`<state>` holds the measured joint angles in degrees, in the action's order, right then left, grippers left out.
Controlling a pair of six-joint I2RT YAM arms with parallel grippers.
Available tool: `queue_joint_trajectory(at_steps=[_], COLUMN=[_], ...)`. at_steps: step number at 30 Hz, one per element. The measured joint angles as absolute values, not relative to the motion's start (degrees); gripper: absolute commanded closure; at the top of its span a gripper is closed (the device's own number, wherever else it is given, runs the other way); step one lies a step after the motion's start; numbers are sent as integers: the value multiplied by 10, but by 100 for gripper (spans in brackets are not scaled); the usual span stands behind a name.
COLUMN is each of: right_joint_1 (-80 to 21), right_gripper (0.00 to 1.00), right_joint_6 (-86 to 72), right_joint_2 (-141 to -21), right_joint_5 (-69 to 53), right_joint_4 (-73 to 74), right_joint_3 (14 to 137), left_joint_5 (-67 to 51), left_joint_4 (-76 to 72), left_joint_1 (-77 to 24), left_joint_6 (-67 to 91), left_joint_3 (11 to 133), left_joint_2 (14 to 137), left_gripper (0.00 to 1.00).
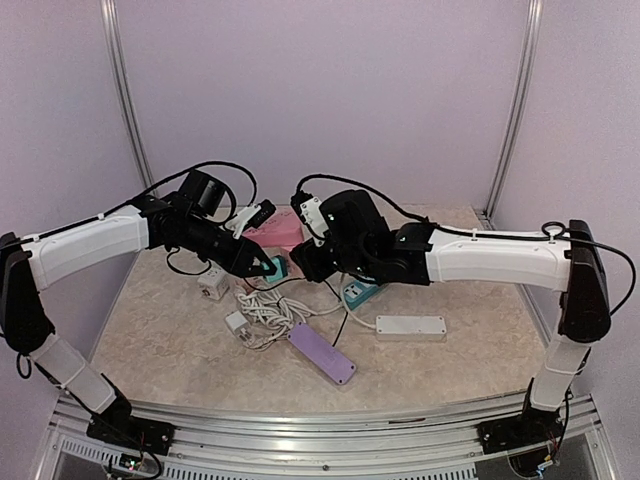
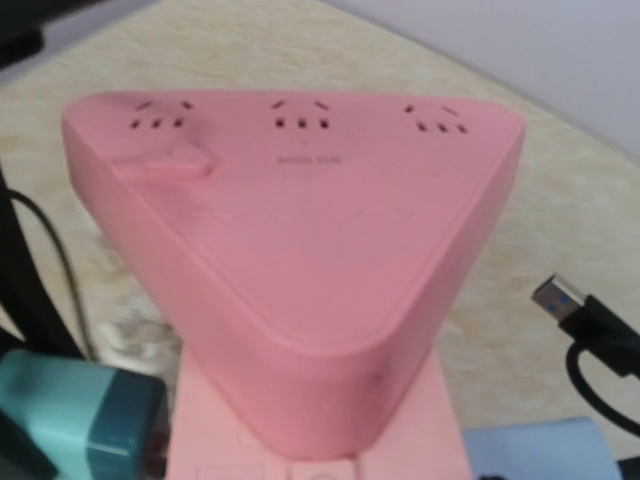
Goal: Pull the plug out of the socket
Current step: Remove the plug from the socket.
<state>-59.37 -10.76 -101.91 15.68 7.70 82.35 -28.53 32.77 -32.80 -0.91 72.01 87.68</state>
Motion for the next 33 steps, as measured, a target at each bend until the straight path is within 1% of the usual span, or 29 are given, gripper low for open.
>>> queue_joint_trajectory(at_steps=[5,9,17,25,33], right_joint_1=[-625,-635,-633,-606,-584], right_gripper=[100,100,100,100,100], right_joint_6=[-71,-67,-78,-148,-171], right_joint_2=[-1062,-1070,-1067,-1039,-1019], right_joint_5=[248,277,276,244,274], right_joint_4=[121,126,112,92,123], right_joint_3=[885,894,883,845,824], left_joint_5=[-276,-274,-272,-279,-243], left_joint_4=[338,341,341,326,321], left_joint_1=[-320,-319,-319,-319,-304], left_joint_6=[-9,-9,-9,-2,8], left_joint_3=[720,720,720,720,720], left_joint_2=[877,877,877,877,875], left_gripper=[100,100,100,100,100])
